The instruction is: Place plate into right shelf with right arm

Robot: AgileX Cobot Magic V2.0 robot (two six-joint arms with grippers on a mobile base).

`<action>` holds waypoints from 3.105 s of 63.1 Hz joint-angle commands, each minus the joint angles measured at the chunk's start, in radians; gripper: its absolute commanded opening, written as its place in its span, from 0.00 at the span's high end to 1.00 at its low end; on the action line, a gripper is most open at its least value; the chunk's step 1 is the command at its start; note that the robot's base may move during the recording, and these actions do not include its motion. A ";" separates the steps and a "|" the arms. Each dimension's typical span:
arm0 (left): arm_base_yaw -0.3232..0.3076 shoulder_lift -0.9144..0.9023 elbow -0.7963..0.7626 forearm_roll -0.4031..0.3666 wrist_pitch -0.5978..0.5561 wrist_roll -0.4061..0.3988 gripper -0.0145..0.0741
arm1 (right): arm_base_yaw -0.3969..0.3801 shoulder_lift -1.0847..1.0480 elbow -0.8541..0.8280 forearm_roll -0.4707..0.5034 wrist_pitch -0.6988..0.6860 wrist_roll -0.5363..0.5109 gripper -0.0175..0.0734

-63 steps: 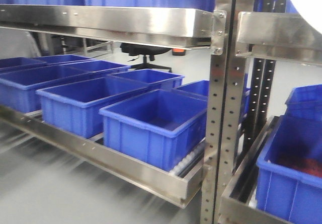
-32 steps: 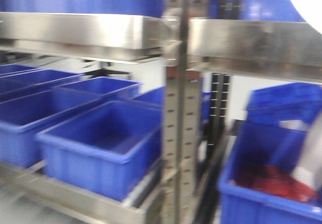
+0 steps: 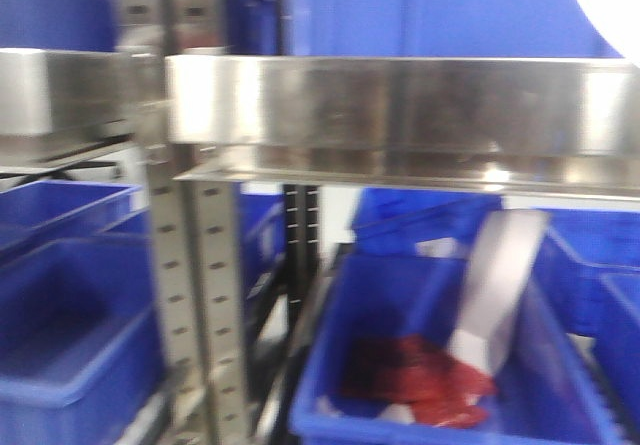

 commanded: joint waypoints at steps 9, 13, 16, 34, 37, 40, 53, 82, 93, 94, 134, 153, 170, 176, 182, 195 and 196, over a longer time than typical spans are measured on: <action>-0.002 -0.010 0.010 -0.008 -0.090 -0.007 0.98 | -0.007 0.008 -0.030 0.002 -0.088 -0.007 0.75; -0.002 -0.010 0.010 -0.008 -0.090 -0.007 0.98 | -0.007 0.008 -0.030 0.002 -0.088 -0.007 0.75; -0.002 -0.010 0.010 -0.008 -0.090 -0.007 0.98 | -0.007 0.008 -0.030 0.002 -0.088 -0.007 0.75; -0.002 -0.010 0.010 -0.008 -0.090 -0.007 0.98 | -0.007 0.008 -0.030 0.002 -0.088 -0.007 0.75; -0.002 -0.010 0.010 -0.008 -0.090 -0.007 0.98 | -0.007 0.008 -0.030 0.002 -0.088 -0.007 0.75; -0.002 -0.010 0.010 -0.008 -0.090 -0.007 0.98 | -0.007 0.008 -0.030 0.002 -0.088 -0.007 0.75; -0.002 -0.010 0.010 -0.008 -0.090 -0.007 0.98 | -0.007 0.008 -0.030 0.002 -0.088 -0.007 0.75; -0.002 -0.010 0.010 -0.008 -0.090 -0.007 0.98 | -0.007 0.008 -0.030 0.002 -0.088 -0.007 0.75; -0.002 -0.010 0.010 -0.008 -0.090 -0.007 0.98 | -0.007 0.008 -0.030 0.002 -0.088 -0.007 0.75; -0.002 -0.010 0.010 -0.008 -0.090 -0.007 0.98 | -0.007 0.008 -0.030 0.002 -0.088 -0.007 0.75; -0.002 -0.010 0.010 -0.008 -0.090 -0.007 0.98 | -0.007 0.008 -0.030 0.013 -0.095 -0.005 0.75; -0.002 -0.010 0.010 -0.008 -0.090 -0.007 0.98 | -0.007 0.050 -0.214 0.040 0.012 -0.001 0.75; -0.002 -0.010 0.010 -0.008 -0.090 -0.007 0.98 | -0.007 0.267 -0.524 0.042 0.156 -0.001 0.75; -0.002 -0.010 0.010 -0.008 -0.090 -0.007 0.98 | -0.007 0.380 -0.626 0.059 0.167 -0.001 0.75; -0.002 -0.010 0.010 -0.008 -0.090 -0.007 0.98 | -0.007 0.496 -0.709 0.089 0.170 -0.001 0.75; -0.002 -0.010 0.010 -0.008 -0.090 -0.007 0.98 | -0.006 0.728 -0.881 0.177 0.170 -0.001 0.75; -0.002 -0.010 0.010 -0.008 -0.090 -0.007 0.98 | -0.006 0.737 -0.893 0.185 0.169 -0.001 0.75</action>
